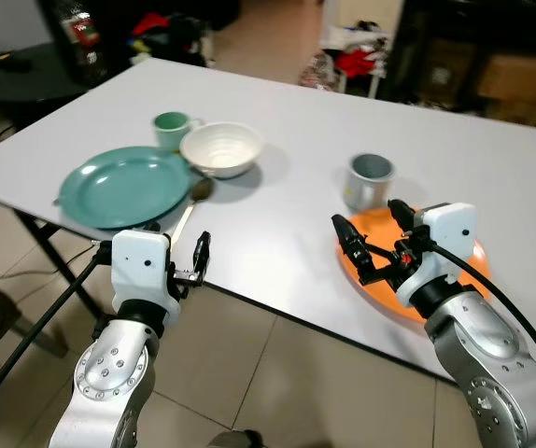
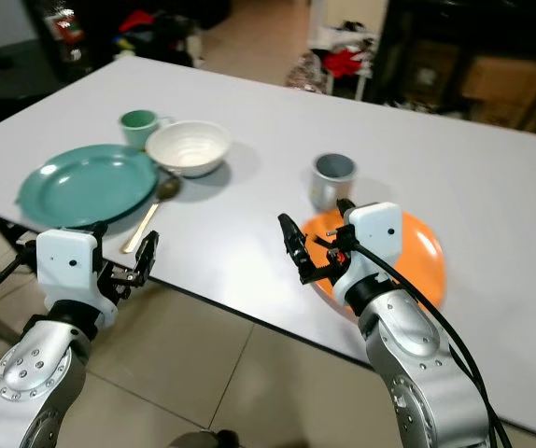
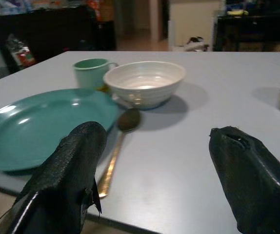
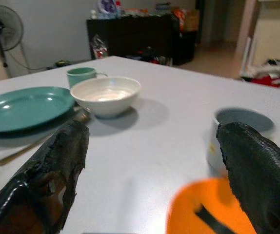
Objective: Setting the table
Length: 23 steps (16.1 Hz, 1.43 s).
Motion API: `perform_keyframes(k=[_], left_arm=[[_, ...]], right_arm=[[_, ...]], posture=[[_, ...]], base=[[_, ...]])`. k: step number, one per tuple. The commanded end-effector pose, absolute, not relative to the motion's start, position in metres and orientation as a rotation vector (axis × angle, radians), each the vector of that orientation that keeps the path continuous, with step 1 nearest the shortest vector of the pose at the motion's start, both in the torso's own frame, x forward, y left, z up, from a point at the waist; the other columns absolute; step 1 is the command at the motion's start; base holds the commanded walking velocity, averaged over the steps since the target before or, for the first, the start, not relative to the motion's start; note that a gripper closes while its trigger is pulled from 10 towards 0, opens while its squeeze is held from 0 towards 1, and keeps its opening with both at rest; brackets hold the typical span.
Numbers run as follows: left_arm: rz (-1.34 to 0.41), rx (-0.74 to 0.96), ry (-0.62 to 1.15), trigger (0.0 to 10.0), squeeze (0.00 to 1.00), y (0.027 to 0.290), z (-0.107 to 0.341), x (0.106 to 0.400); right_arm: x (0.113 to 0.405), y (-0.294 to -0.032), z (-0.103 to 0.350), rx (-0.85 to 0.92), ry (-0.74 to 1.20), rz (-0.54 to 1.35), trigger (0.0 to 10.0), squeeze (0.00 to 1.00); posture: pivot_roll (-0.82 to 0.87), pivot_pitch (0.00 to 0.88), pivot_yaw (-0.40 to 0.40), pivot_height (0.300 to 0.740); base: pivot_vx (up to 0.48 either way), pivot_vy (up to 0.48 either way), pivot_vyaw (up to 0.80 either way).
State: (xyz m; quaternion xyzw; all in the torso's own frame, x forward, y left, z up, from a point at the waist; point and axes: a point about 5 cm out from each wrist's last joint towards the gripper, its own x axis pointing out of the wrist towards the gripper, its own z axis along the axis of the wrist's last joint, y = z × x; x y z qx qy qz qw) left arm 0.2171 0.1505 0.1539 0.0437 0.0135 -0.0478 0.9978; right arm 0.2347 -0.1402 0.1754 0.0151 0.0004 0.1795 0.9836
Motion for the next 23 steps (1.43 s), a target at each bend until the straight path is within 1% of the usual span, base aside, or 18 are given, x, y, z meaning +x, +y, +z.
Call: perform_keyframes(k=[1,3,5,8,13,14,16,17,19,21,23], left_arm=[[-0.079,0.093,0.004,10.0,0.00,0.153,0.157,0.218],[-0.085,0.095,0.003,10.0,0.00,0.152,0.160,0.222],[-0.089,0.118,0.017,10.0,0.00,0.153,0.156,0.217],[-0.123,0.121,0.017,10.0,0.00,0.152,0.156,0.222],[-0.124,0.113,0.015,10.0,0.00,0.154,0.157,0.226],[-0.117,0.124,0.027,10.0,0.00,0.157,0.154,0.227],[-0.122,0.121,0.033,10.0,0.00,0.157,0.154,0.226],[-0.115,0.122,0.038,10.0,0.00,0.159,0.154,0.223],[-0.103,0.123,0.046,10.0,0.00,0.163,0.153,0.221],[-0.107,0.127,0.053,10.0,0.00,0.163,0.151,0.221],[-0.093,0.125,0.056,10.0,0.00,0.165,0.151,0.220]], right_arm=[[0.236,-0.139,0.174,0.029,0.000,0.363,10.0,1.00],[0.241,-0.138,0.173,0.021,-0.004,0.358,10.0,1.00],[0.240,-0.141,0.167,-0.009,0.015,0.338,10.0,1.00],[0.242,-0.140,0.168,0.011,0.000,0.313,10.0,1.00],[0.243,-0.138,0.168,0.012,-0.010,0.313,10.0,1.00],[0.245,-0.139,0.164,-0.007,0.022,0.275,10.0,1.00],[0.243,-0.141,0.159,0.000,0.056,0.242,10.0,1.00],[0.241,-0.140,0.153,0.000,0.106,0.225,10.0,1.00],[0.241,-0.138,0.149,-0.010,0.129,0.234,10.0,1.00],[0.242,-0.140,0.146,-0.014,0.148,0.206,10.0,1.00],[0.242,-0.138,0.149,-0.007,0.135,0.237,10.0,1.00]], posture=[[0.05,0.000,0.004,0.740],[0.05,0.000,0.009,0.740],[0.06,0.000,0.005,0.740],[0.05,0.000,0.019,0.740],[0.04,0.000,0.027,0.740],[0.03,0.000,0.043,0.740],[0.04,0.000,0.038,0.740],[0.04,0.000,0.041,0.740],[0.04,0.000,0.048,0.740],[0.05,0.000,0.035,0.740],[0.05,0.000,0.033,0.740]], base=[[0.000,0.000,0.80],[0.000,0.000,0.80],[0.000,0.000,0.80],[0.000,0.000,0.80],[0.000,0.264,0.80],[0.000,0.281,0.00],[0.000,0.283,0.00],[0.000,0.292,0.00],[0.000,0.294,0.00],[0.000,0.291,0.00],[0.000,0.292,0.00]])
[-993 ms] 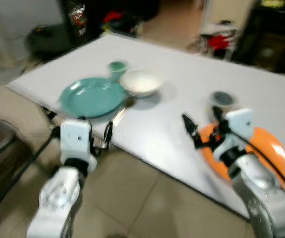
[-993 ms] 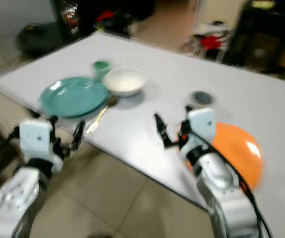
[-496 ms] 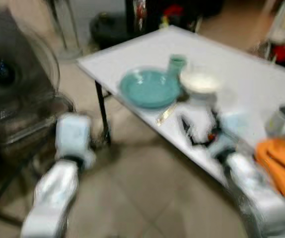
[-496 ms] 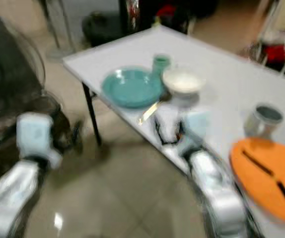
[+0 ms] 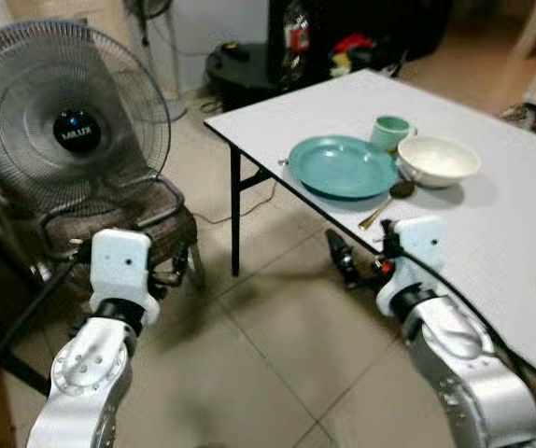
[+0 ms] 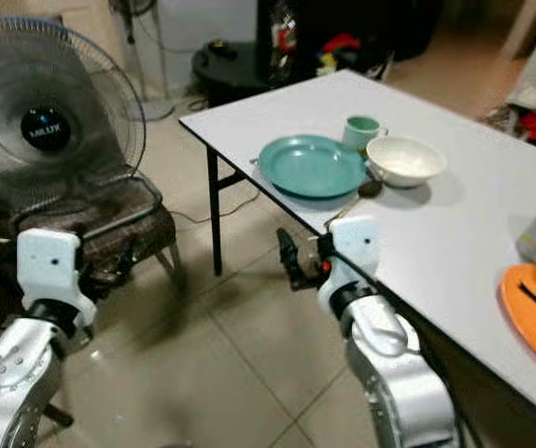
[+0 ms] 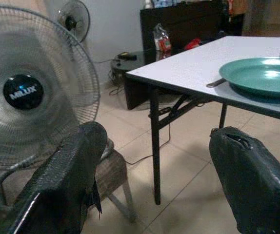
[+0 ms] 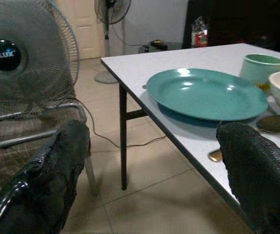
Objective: Setting the table
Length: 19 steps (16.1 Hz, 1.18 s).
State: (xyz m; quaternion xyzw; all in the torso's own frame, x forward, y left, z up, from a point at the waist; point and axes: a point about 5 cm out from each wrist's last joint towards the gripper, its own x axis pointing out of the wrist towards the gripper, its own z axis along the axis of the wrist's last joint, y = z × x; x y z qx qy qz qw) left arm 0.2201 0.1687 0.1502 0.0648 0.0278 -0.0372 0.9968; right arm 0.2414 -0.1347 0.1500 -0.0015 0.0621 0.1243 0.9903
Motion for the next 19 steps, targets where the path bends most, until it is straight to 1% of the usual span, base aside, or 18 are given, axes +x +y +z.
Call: perform_keyframes(k=[1,6,12,19], left_arm=[[-0.093,0.126,0.058,10.0,0.00,0.164,0.150,0.220],[-0.088,0.117,0.055,10.0,0.00,0.163,0.150,0.219],[-0.077,0.112,0.049,10.0,0.00,0.162,0.151,0.220],[-0.081,0.119,0.057,10.0,0.00,0.164,0.151,0.217]], right_arm=[[0.242,-0.138,0.151,-0.001,0.125,0.253,10.0,1.00],[0.244,-0.131,0.162,0.012,0.070,0.370,10.0,1.00],[0.247,-0.128,0.164,-0.015,0.059,0.428,10.0,1.00],[0.246,-0.123,0.164,-0.015,0.051,0.457,10.0,1.00]], posture=[[0.05,0.000,0.030,0.740],[0.05,0.000,0.016,0.740],[0.05,0.000,0.004,0.740],[0.06,0.000,0.012,0.740]], base=[[0.000,0.296,0.00],[0.000,0.290,0.00],[0.000,0.292,0.00],[0.000,0.292,0.79]])
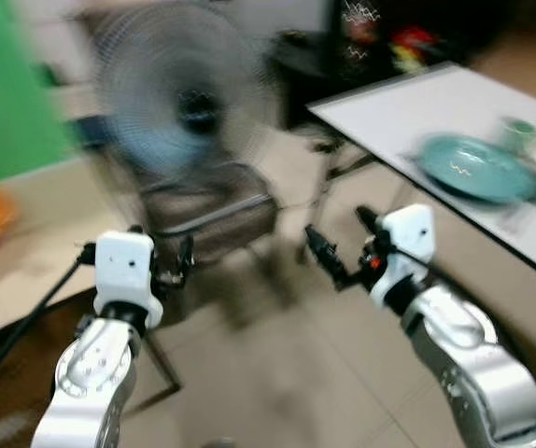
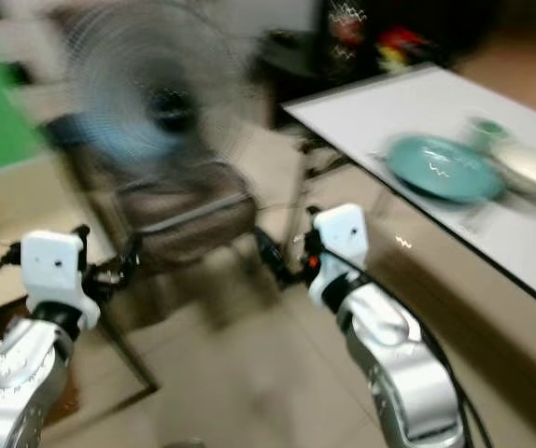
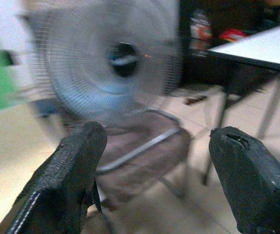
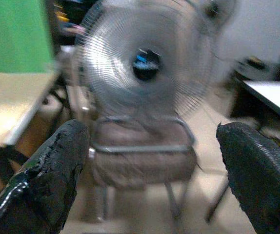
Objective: Setting the table
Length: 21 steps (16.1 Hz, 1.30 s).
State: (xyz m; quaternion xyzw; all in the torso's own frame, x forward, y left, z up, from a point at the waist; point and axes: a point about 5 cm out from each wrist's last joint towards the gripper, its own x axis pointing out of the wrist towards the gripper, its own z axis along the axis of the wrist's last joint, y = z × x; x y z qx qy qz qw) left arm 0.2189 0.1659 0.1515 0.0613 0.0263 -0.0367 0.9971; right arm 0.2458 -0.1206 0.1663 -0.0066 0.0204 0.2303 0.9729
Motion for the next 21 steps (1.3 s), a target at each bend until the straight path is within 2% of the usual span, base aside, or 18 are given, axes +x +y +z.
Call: perform_keyframes(k=[1,7,15,17,18,20,21], left_arm=[[-0.081,0.120,0.056,10.0,0.00,0.164,0.151,0.217],[-0.064,0.136,0.038,10.0,0.00,0.167,0.154,0.215],[-0.079,0.177,0.022,10.0,0.00,0.166,0.155,0.216],[-0.099,0.163,0.043,10.0,0.00,0.163,0.152,0.216],[-0.109,0.160,0.045,10.0,0.00,0.161,0.152,0.217],[-0.128,0.169,0.046,10.0,0.00,0.160,0.150,0.218],[-0.139,0.172,0.038,10.0,0.00,0.160,0.151,0.220]], right_arm=[[0.247,-0.123,0.165,-0.015,0.049,0.462,10.0,1.00],[0.250,-0.116,0.164,-0.017,0.041,0.499,10.0,1.00],[0.251,-0.118,0.158,0.004,0.047,0.479,10.0,1.00],[0.254,-0.123,0.154,0.037,0.061,0.422,10.0,1.00],[0.254,-0.126,0.151,0.058,0.072,0.393,10.0,0.83],[0.253,-0.127,0.150,0.076,0.075,0.376,10.0,0.40],[0.253,-0.128,0.149,0.073,0.075,0.354,10.0,0.00]], posture=[[0.06,0.000,0.005,0.740],[0.08,0.000,-0.008,0.740],[0.09,0.000,-0.008,0.740],[0.09,0.000,-0.012,0.740],[0.09,0.000,-0.012,0.740],[0.09,0.000,-0.005,0.740],[0.09,0.000,-0.002,0.740]], base=[[0.000,0.292,0.79],[0.000,0.241,0.79],[0.000,-0.480,0.79],[0.000,-0.208,0.39],[0.000,0.000,0.00],[0.000,0.000,0.00],[0.000,0.000,0.00]])
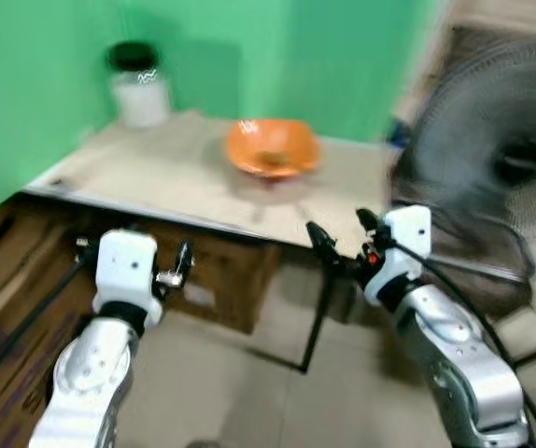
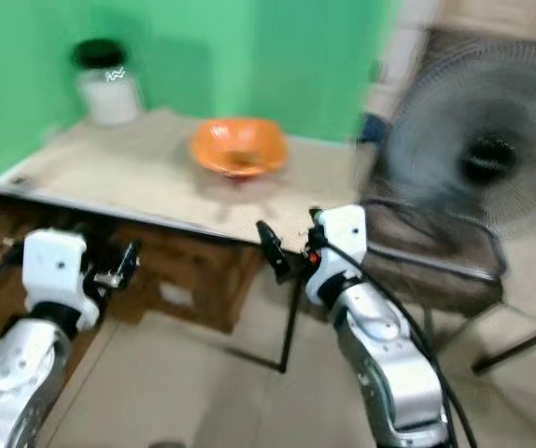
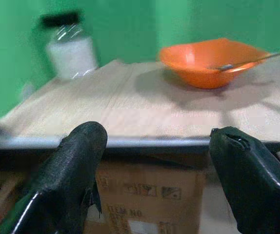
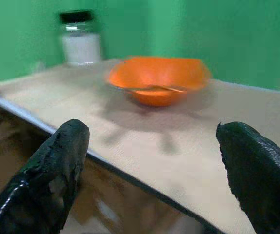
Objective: Setting the table
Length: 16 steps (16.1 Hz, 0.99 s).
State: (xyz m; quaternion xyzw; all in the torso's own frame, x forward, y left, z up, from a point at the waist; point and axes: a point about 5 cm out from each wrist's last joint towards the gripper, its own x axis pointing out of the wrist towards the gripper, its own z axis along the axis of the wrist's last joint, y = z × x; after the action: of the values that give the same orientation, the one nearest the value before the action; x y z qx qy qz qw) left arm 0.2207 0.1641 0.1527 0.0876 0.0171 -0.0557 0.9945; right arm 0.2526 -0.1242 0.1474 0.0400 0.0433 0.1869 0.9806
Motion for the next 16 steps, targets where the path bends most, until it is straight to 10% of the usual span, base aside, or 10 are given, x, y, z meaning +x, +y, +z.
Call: perform_keyframes(k=[1,16], left_arm=[[-0.145,0.175,0.036,10.0,0.00,0.160,0.152,0.221],[-0.179,0.184,0.018,10.0,0.00,0.162,0.155,0.229]], right_arm=[[0.253,-0.128,0.149,0.073,0.075,0.341,10.0,0.00],[0.262,-0.124,0.157,0.067,0.049,0.327,10.0,0.00]], posture=[[0.08,0.000,0.003,0.740],[0.07,0.000,0.027,0.740]], base=[[0.000,0.000,0.00],[0.385,0.000,0.25]])
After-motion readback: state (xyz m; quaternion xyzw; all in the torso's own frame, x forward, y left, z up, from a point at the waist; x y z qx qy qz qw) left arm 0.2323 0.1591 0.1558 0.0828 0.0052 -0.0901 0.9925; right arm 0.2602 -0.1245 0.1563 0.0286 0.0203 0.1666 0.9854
